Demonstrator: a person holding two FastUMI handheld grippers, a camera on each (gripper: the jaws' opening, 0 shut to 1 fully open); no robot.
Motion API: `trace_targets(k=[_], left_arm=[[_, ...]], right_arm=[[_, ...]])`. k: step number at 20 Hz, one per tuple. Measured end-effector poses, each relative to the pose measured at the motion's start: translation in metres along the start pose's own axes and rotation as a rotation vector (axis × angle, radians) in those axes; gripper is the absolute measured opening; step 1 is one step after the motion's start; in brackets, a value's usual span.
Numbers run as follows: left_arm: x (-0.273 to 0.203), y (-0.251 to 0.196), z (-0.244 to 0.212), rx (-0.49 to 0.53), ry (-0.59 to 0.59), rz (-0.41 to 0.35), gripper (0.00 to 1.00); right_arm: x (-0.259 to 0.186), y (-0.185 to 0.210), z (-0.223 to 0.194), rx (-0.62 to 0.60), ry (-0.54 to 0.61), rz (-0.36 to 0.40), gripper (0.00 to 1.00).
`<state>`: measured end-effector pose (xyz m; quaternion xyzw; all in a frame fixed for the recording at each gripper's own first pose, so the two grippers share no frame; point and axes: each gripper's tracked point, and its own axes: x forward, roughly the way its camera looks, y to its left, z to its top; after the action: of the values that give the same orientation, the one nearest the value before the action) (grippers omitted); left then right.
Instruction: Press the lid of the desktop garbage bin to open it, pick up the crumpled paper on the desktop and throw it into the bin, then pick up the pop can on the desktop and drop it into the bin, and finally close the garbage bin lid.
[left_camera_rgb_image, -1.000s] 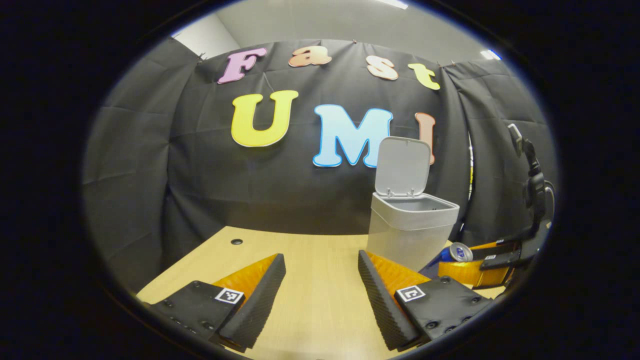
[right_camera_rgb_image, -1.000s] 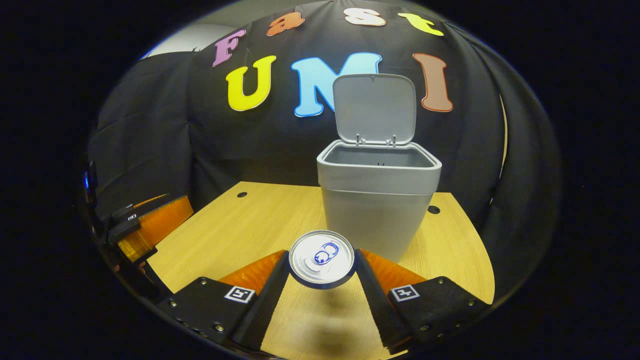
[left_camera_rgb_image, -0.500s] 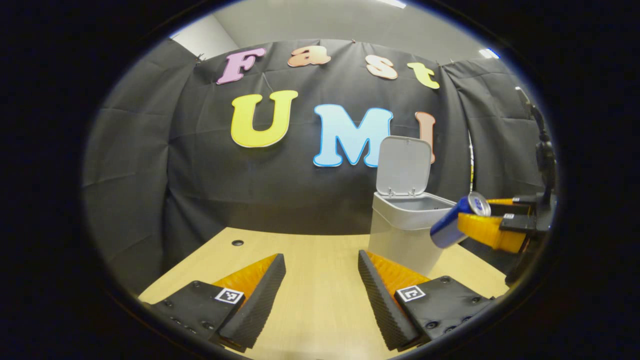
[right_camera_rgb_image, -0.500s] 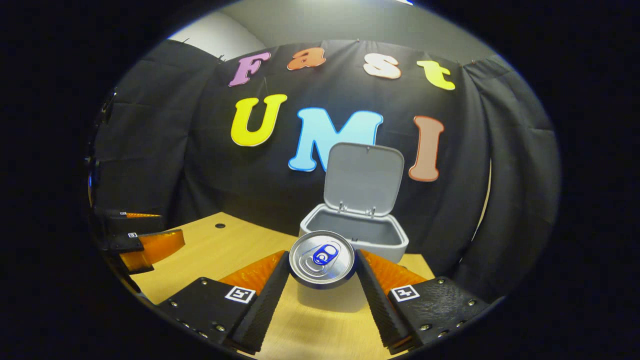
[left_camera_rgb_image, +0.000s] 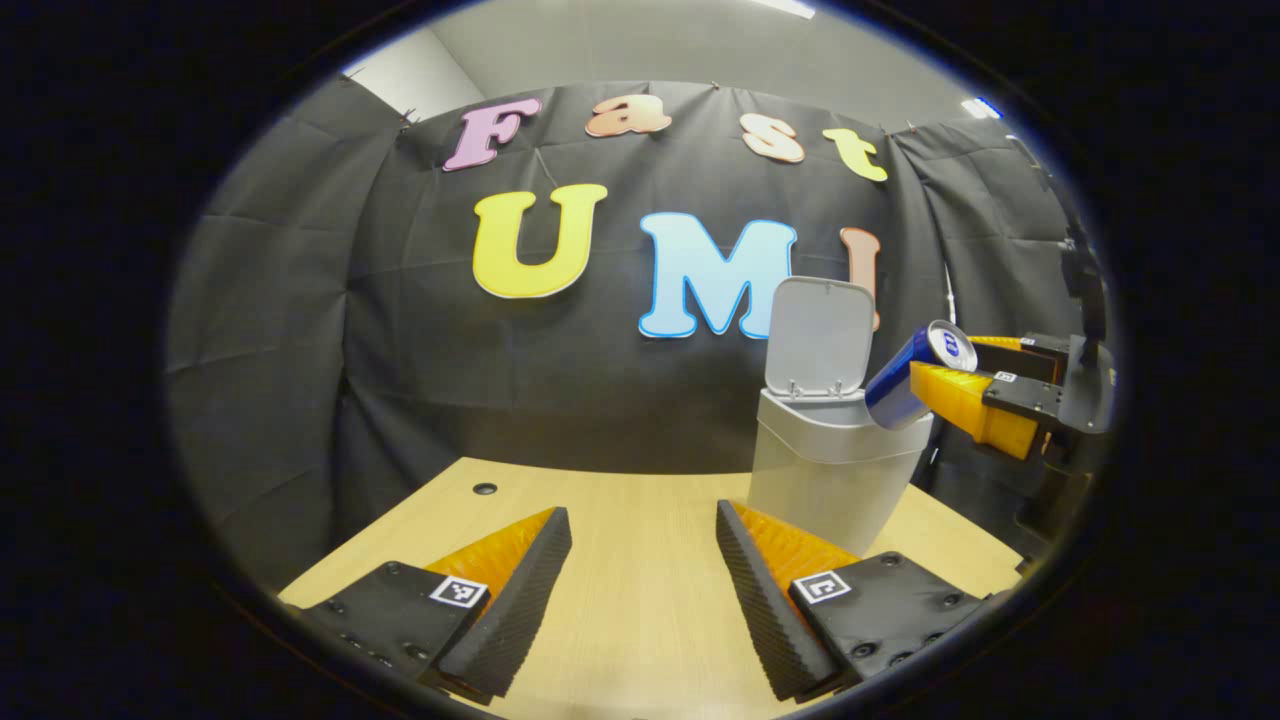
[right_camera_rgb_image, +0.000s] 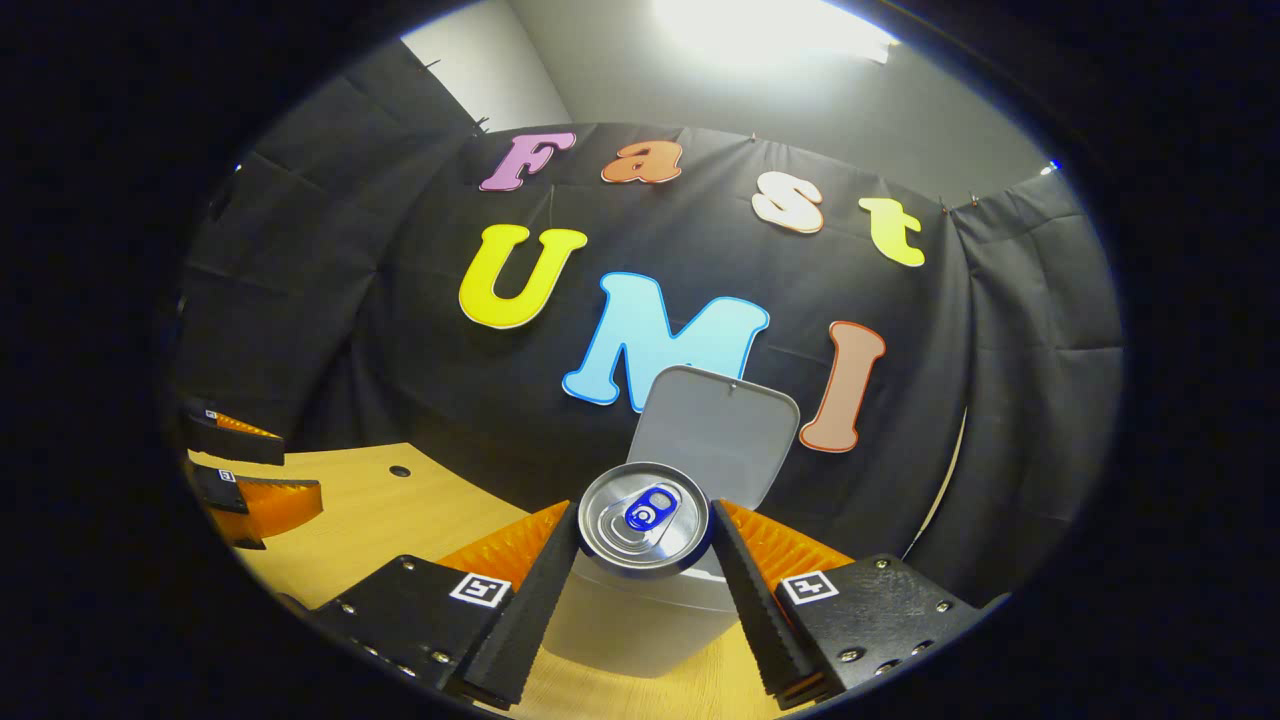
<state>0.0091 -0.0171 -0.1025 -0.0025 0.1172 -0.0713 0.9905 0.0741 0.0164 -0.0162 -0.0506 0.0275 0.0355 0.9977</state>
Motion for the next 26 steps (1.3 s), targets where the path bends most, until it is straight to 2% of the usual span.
trace_targets(k=[6,7,10,23,26], left_arm=[[-0.003,0.009,0.001,-0.003,-0.005,0.019,0.95],[-0.003,0.010,0.001,-0.005,-0.004,0.023,0.95],[-0.004,0.012,0.000,-0.009,0.000,0.028,0.95],[-0.011,0.015,-0.004,-0.014,0.008,0.039,0.95],[-0.013,0.012,-0.005,-0.023,0.007,0.029,0.95]], right_arm=[[0.027,-0.001,0.001,-0.035,0.002,-0.025,0.83],[0.030,-0.001,-0.001,-0.039,0.006,-0.023,0.80],[0.042,-0.001,-0.007,-0.041,0.027,-0.028,0.83],[0.050,-0.009,-0.004,-0.015,0.029,-0.056,0.87],[0.055,-0.018,-0.020,-0.029,0.069,-0.081,0.88]])
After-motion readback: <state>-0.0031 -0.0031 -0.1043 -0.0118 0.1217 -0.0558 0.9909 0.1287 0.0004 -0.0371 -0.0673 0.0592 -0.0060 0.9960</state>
